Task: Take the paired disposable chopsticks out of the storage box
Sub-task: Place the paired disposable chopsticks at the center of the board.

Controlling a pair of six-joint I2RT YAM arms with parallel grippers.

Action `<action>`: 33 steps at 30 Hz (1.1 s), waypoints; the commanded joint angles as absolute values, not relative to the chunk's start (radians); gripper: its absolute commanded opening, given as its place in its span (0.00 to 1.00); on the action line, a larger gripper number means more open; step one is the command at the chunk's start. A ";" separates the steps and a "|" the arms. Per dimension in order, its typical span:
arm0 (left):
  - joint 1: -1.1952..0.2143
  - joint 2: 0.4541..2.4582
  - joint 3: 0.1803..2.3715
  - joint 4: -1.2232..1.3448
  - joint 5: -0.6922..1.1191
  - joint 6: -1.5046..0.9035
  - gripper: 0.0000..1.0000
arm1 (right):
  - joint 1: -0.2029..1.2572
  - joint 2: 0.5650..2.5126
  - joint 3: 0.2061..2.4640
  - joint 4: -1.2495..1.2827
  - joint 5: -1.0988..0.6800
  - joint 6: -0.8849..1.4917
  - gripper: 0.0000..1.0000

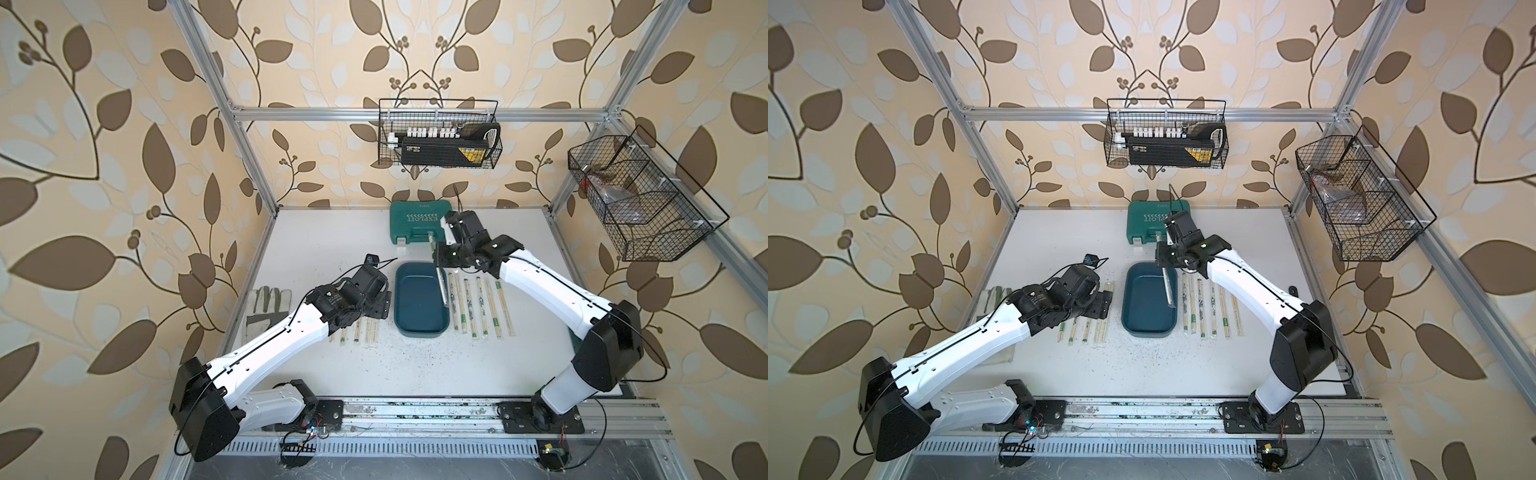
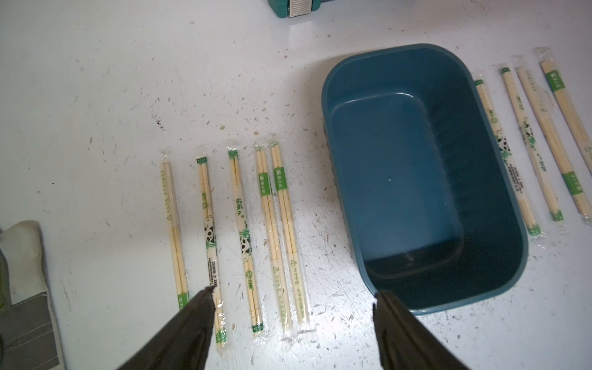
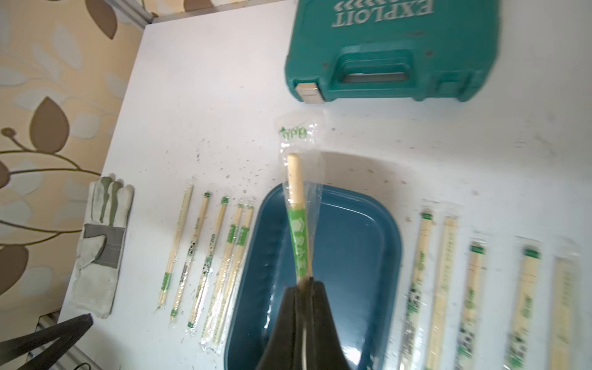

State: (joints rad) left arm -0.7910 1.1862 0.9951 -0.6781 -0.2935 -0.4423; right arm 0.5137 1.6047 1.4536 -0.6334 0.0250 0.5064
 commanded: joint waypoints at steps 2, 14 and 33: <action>-0.784 1.208 1.062 -0.661 -0.241 -0.419 0.86 | 0.371 1.555 1.446 -0.874 0.198 0.405 0.00; -0.784 0.958 0.688 -0.179 -0.302 -0.209 0.99 | 0.041 1.659 1.030 -0.542 0.240 0.155 0.00; -0.534 0.640 0.184 0.314 -0.630 0.135 0.99 | 0.000 1.668 1.099 -0.578 0.196 0.176 0.69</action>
State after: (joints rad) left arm -0.6075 0.5865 0.1822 0.1680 -0.6506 0.1127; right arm 0.0032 1.7325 1.0618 -0.5453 0.1978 0.1650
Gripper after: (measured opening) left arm 0.989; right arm 0.672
